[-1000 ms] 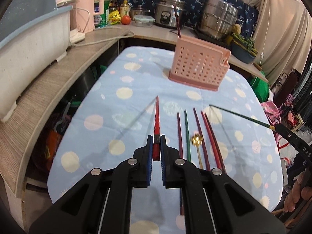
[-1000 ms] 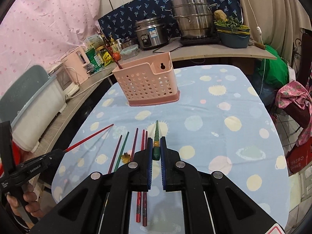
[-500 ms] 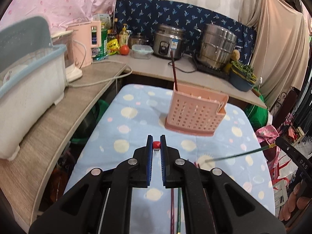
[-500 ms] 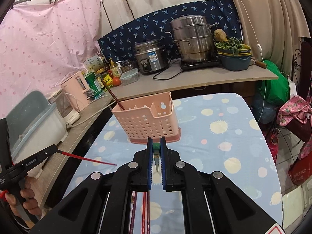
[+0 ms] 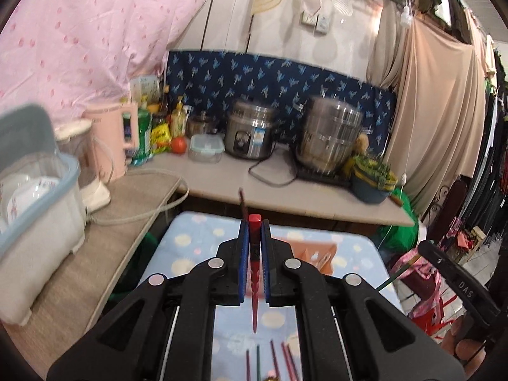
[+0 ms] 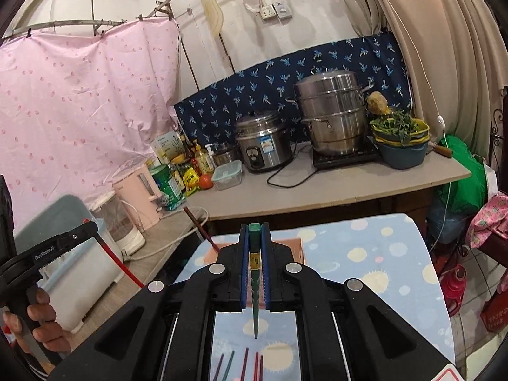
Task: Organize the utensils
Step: 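Carry the red chopstick to the basket with the left tool while the right tool carries the green one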
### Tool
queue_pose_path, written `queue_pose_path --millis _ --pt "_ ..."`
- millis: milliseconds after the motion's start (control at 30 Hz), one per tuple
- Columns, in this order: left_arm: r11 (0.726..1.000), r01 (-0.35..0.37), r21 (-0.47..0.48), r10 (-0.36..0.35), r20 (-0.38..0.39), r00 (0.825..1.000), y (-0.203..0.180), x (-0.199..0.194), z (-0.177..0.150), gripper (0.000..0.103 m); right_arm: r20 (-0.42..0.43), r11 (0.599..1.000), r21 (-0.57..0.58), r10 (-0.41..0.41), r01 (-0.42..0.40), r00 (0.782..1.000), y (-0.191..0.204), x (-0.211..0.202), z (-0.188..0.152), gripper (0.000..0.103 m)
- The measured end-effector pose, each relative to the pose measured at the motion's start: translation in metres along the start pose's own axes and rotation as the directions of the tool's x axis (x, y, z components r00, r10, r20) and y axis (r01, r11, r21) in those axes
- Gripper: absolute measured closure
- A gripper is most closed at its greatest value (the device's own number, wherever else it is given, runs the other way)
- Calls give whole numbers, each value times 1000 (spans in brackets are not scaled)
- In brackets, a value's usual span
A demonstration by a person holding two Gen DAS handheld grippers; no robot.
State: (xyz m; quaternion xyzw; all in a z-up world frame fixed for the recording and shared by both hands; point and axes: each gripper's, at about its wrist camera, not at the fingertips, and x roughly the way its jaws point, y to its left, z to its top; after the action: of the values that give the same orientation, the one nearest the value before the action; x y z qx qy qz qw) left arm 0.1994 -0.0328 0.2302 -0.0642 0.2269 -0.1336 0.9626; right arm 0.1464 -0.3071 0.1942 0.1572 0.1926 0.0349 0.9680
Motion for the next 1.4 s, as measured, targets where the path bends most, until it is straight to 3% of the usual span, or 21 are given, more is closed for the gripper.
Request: queue_pose_path --millis 233,400,633,833,1033,1400 --pt "999 30 -17 -28 123 992 -13 12 54 96 122 999 35 36 -40 992 2 20 54 96" --pt "999 17 -36 -12 134 991 -12 47 65 96 128 998 59 28 -35 991 -3 50 72 96" --pt "1000 -23 -17 24 100 995 -9 95 45 96 19 997 70 5 -6 1000 -19 98 46 96" --pt "1000 -16 -17 17 97 995 -9 106 48 96 -43 997 74 -6 9 999 -28 122 24 96" --pt "999 -25 23 21 149 989 -19 99 60 96 -68 998 69 -1 6 998 -30 130 15 96" --pt "999 -33 16 32 62 998 -11 141 34 96 -101 997 73 -7 14 995 -34 141 2 95"
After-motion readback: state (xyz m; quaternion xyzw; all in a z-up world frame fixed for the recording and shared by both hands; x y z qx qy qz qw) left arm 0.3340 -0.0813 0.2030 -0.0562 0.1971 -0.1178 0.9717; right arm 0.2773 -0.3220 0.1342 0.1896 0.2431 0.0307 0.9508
